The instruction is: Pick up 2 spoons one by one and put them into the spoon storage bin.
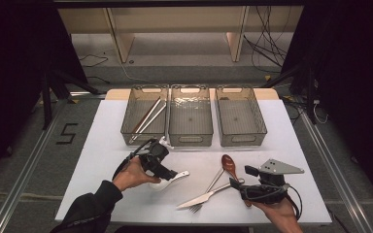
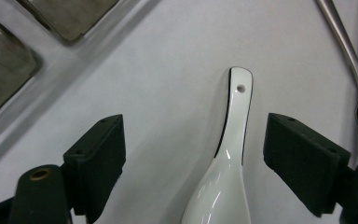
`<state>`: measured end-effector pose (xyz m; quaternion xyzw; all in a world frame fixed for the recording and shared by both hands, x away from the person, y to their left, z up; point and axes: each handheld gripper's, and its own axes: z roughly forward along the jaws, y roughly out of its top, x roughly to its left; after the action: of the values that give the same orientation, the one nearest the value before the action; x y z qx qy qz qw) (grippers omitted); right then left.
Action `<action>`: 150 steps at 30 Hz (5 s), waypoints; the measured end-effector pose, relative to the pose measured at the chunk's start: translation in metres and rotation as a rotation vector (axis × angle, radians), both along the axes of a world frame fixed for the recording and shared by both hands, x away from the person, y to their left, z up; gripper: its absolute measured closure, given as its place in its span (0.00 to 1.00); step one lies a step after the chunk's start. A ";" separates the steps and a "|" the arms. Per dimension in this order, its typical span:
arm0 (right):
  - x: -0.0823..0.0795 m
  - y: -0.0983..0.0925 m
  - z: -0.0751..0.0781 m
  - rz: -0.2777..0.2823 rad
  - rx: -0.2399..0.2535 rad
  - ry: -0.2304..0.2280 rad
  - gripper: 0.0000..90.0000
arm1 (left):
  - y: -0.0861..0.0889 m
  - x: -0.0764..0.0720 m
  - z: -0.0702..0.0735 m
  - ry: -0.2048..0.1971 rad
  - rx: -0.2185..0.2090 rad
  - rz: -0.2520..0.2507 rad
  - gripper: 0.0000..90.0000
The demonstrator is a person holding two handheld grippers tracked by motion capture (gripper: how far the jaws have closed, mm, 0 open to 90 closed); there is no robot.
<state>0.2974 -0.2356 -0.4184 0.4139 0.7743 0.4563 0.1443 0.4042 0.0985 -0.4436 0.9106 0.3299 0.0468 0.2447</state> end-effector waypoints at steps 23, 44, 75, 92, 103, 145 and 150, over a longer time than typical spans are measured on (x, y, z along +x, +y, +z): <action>-0.001 0.003 0.000 0.006 -0.014 0.001 0.32 | -0.019 -0.005 -0.019 0.079 0.061 -0.120 0.57; -0.001 0.003 0.000 0.004 -0.015 0.001 0.32 | -0.024 -0.009 -0.020 0.046 0.096 -0.185 0.81; -0.002 0.002 0.001 0.001 -0.014 0.000 0.32 | -0.029 -0.011 -0.016 0.118 0.068 -0.193 0.95; -0.002 0.000 0.000 -0.007 -0.014 0.001 0.32 | -0.012 0.011 0.026 0.035 -0.052 -0.106 0.95; -0.002 0.000 -0.001 -0.009 -0.008 0.004 0.32 | -0.005 0.041 0.054 -0.041 -0.131 -0.016 0.95; -0.002 0.000 0.000 -0.001 -0.004 0.001 0.32 | -0.024 0.130 0.088 -0.172 -0.209 0.150 0.95; -0.002 -0.001 0.000 -0.001 0.000 0.001 0.32 | -0.026 0.135 0.083 -0.180 -0.206 0.164 0.95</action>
<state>0.2952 -0.2366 -0.4186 0.4148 0.7741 0.4561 0.1440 0.5389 0.0728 -0.3602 0.8428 0.3830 0.1140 0.3605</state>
